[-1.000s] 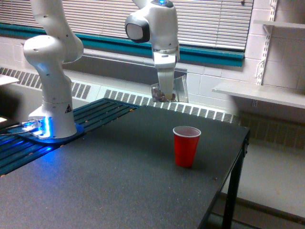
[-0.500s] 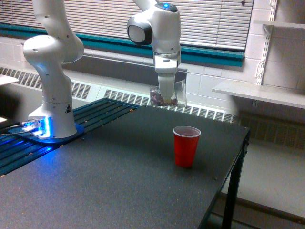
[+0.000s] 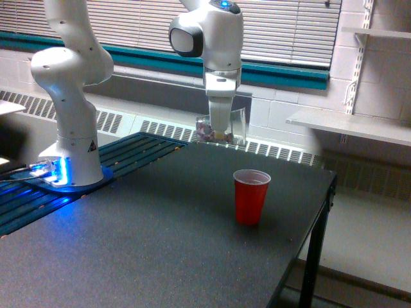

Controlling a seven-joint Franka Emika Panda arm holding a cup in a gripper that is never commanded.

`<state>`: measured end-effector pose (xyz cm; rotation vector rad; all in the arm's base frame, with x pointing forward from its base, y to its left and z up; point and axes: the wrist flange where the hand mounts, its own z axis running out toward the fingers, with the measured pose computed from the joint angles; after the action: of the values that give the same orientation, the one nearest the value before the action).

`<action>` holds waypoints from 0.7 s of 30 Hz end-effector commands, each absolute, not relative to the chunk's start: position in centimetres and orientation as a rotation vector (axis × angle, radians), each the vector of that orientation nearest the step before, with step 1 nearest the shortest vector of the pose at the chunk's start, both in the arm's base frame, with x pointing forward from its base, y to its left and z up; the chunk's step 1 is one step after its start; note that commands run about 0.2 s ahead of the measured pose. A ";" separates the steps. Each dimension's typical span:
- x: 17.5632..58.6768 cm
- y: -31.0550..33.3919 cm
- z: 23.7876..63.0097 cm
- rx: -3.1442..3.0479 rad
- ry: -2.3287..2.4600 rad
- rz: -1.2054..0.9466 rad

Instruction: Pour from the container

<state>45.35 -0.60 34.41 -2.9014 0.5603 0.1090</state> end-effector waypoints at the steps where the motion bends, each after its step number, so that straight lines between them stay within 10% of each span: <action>1: 45.3 -1.1 34.5 -2.917 0.527 0.159; 21: 46.5 -2.5 35.1 -2.967 0.527 0.231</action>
<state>45.93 -1.83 34.56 -2.9565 0.5164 0.2291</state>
